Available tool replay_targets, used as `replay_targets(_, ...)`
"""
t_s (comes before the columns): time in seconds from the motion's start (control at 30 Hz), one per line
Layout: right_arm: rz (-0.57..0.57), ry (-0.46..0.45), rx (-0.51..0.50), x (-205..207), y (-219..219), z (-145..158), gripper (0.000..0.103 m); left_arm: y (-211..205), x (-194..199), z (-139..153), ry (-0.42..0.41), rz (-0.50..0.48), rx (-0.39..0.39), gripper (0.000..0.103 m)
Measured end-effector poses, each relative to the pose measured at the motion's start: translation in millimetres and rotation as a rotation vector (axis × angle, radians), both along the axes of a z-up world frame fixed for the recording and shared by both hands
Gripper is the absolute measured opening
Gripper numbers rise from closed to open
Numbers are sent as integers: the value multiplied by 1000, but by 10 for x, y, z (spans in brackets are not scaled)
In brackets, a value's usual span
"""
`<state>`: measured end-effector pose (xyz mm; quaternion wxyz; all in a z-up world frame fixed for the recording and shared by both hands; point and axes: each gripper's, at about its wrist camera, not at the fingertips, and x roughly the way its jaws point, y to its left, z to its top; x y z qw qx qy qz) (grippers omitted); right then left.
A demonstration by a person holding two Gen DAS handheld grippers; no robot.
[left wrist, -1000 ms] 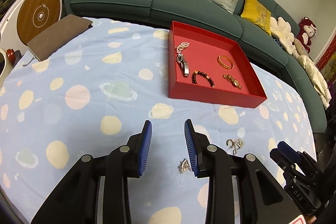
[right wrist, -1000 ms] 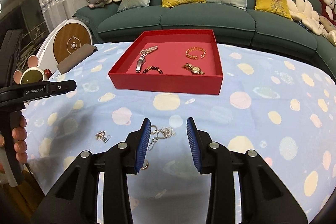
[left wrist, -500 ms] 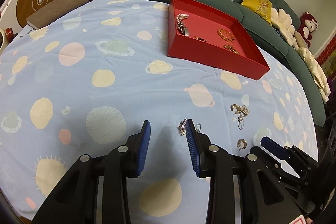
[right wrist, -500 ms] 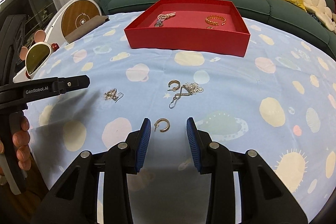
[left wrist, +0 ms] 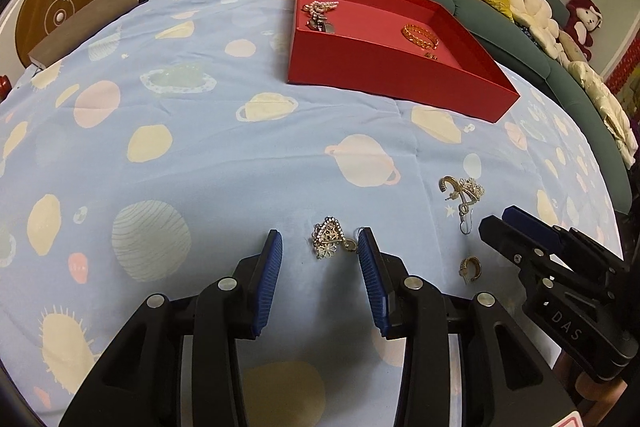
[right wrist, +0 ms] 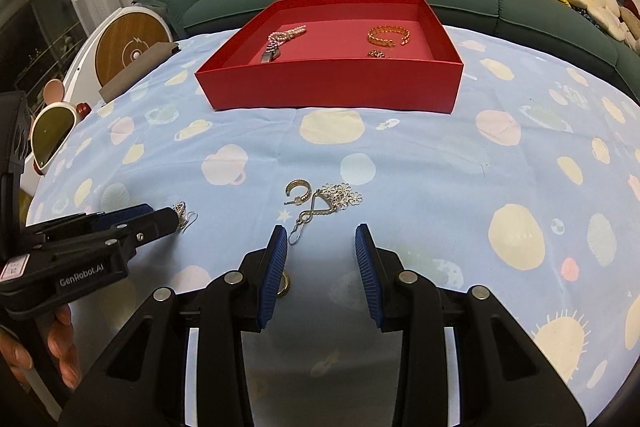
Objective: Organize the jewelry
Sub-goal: 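Grasp the silver filigree earring with the left tool while the right tool grasps the silver chain earring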
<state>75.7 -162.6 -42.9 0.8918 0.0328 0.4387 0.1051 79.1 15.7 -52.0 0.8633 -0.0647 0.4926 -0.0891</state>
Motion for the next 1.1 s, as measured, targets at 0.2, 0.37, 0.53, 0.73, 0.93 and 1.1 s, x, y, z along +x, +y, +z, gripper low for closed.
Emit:
replay_targets(0.2,28,14,-16,75,111,-116,32,-27,-3,-7,-21,-15,17,37)
replay_targets(0.37,66,-15,-76,79,251,-126,16,-21,-21,-10,-27,-29,20,37)
replay_targets(0.53,80,-25,-94,45,280,-116,1,2,-67,-12,-35,-44,22,37)
replay_targets(0.73,40,-40,-75,-12,140,-21,0,3,-98,-8,-37,-53,14,37)
replay_targets(0.93,18,-38,-45,-41,30,50,0,-95,-175,102,-81,-66,13,37)
replay_targets(1.1,16,-35,-36,-67,-13,48,0,-240,-222,103,-70,-112,-11,37)
